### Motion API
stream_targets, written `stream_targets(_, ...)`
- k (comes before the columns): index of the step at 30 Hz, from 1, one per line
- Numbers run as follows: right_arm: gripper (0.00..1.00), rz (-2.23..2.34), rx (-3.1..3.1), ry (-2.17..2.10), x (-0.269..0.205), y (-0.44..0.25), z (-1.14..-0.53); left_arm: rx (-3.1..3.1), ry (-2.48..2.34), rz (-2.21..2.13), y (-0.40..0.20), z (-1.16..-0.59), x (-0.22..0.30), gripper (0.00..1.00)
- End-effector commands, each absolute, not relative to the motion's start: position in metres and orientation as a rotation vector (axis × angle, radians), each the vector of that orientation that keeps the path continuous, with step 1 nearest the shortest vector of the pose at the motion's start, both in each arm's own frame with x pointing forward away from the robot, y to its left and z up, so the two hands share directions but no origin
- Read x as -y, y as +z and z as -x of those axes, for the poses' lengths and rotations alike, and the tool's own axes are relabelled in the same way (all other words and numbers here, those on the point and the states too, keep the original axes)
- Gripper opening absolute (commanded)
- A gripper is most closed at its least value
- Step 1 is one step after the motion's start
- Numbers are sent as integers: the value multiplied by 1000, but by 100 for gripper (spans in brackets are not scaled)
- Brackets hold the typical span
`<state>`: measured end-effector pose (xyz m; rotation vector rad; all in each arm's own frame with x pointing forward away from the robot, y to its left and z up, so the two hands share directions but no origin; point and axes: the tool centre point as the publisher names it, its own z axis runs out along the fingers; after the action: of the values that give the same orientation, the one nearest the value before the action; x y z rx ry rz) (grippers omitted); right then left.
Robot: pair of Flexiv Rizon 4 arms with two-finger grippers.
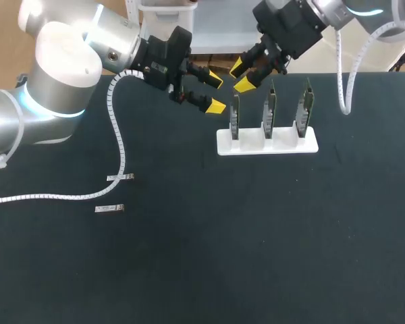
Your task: Pick up the optical module with the left hand, and insert it into the network port with the right hand.
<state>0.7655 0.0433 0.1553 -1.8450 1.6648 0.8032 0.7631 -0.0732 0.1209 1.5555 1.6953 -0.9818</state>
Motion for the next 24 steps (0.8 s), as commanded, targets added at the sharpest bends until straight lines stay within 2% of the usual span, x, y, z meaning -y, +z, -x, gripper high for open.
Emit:
stream_targets(1, 100, 1833, -1664, 801, -40, 158, -763, -1701, -982, -1559, 122, -764, 74, 100)
stream_targets(20, 100, 1754, -1688, 868, -24, 168, -765, -1701, -982, -1559, 122, -764, 74, 100)
stream_targets(21, 92, 1753, -1687, 865, -24, 168, -765, -1701, -982, -1559, 122, -764, 74, 100)
stream_targets(22, 70, 1749, -1686, 858, -24, 168, -765, -1701, -982, -1559, 122, -764, 74, 100)
stream_targets(23, 42, 1745, -1687, 852, -24, 168, -764, -1701, -982, -1559, 122, -764, 74, 100)
stream_targets(24, 22, 1745, -1685, 830, -23, 168, -764, -1701, -982, -1559, 122, -764, 74, 100)
